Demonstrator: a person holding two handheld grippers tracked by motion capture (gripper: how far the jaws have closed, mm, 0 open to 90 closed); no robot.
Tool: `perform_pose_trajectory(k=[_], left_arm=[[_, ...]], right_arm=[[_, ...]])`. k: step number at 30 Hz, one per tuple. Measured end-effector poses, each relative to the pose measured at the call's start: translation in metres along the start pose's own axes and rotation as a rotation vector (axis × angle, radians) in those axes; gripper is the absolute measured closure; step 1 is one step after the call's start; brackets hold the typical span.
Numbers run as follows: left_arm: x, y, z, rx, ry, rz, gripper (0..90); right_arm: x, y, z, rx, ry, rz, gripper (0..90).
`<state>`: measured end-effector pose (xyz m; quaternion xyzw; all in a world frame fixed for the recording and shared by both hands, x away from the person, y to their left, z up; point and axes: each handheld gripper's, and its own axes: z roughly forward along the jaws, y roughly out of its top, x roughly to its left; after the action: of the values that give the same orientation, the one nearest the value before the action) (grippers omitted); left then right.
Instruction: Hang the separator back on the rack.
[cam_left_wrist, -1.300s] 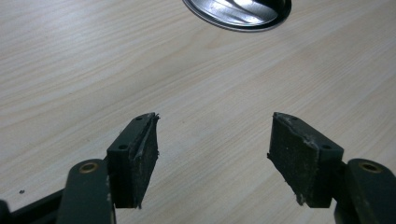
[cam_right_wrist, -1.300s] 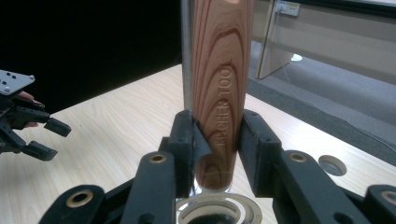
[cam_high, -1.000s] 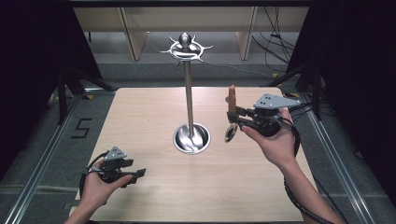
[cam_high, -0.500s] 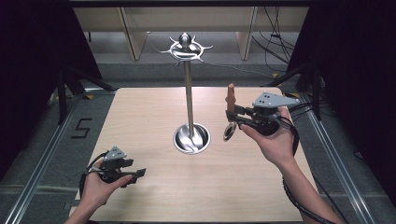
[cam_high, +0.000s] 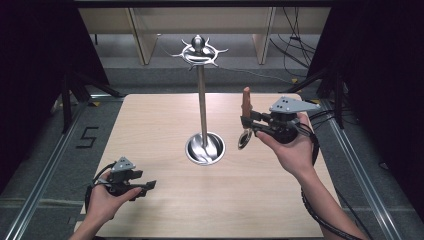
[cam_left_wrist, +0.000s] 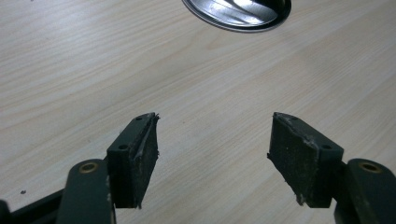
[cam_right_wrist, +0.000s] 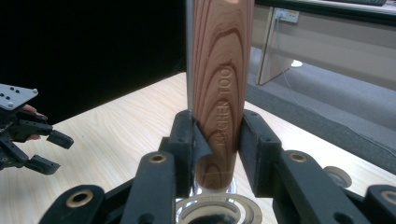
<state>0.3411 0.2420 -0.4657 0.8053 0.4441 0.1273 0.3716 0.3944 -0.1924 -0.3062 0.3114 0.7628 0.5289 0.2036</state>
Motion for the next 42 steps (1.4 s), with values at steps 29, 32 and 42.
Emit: perform_pose_trajectory(k=[29,32,42], left_arm=[[0.001,0.000,-0.001,0.005,-0.001,0.012,32.0],[0.001,0.000,-0.001,0.003,-0.001,0.010,32.0],[0.002,0.000,-0.001,0.006,-0.014,0.008,32.0]], right_arm=[[0.004,0.013,0.007,-0.037,-0.011,-0.019,68.8],[0.003,0.015,0.007,-0.024,-0.002,-0.025,68.8],[0.005,0.019,0.009,-0.023,0.003,-0.023,68.8]])
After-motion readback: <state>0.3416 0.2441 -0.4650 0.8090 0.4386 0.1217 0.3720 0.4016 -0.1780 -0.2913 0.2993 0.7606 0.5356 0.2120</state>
